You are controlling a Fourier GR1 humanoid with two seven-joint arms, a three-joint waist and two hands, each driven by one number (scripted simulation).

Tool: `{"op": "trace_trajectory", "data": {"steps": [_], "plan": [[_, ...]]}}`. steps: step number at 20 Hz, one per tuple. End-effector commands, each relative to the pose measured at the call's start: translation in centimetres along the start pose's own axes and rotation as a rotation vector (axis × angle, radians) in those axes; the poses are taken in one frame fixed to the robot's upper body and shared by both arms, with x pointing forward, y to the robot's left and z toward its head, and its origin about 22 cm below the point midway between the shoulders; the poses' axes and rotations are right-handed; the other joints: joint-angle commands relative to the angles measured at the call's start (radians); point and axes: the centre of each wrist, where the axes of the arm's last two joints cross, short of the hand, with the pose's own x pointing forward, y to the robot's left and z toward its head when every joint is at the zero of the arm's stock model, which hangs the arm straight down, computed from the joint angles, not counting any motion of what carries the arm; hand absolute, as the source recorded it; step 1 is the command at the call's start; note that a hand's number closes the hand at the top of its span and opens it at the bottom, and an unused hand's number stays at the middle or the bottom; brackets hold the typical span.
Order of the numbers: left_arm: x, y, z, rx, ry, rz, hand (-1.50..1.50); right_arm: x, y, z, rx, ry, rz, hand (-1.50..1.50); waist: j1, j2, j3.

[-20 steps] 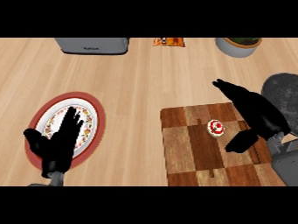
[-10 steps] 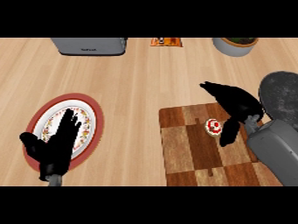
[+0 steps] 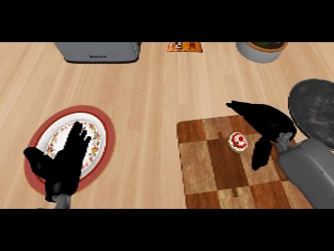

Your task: Pick the cupcake from the cutting board and place it in the pan

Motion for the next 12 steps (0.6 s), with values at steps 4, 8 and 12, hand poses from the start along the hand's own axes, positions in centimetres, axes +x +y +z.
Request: {"op": "trace_trajectory", "data": {"steps": [4, 8, 12], "plan": [[-0.8, 0.7, -0.3, 0.026, 0.026, -0.015, 0.00, -0.4, 1.4, 0.6, -0.049, -0.043, -0.047, -1.50, -0.005, 0.003, -0.005], [-0.5, 0.2, 0.3, 0.017, 0.035, -0.011, 0.00, 0.4, 1.9, -2.2, -0.095, -0.046, -0.040, -1.50, 0.002, 0.004, -0.005], [-0.9, 1.2, 1.1, 0.003, 0.033, -0.006, 0.00, 1.4, 2.8, -2.1, -0.057, 0.015, 0.005, -1.50, 0.001, 0.003, -0.005]]}}
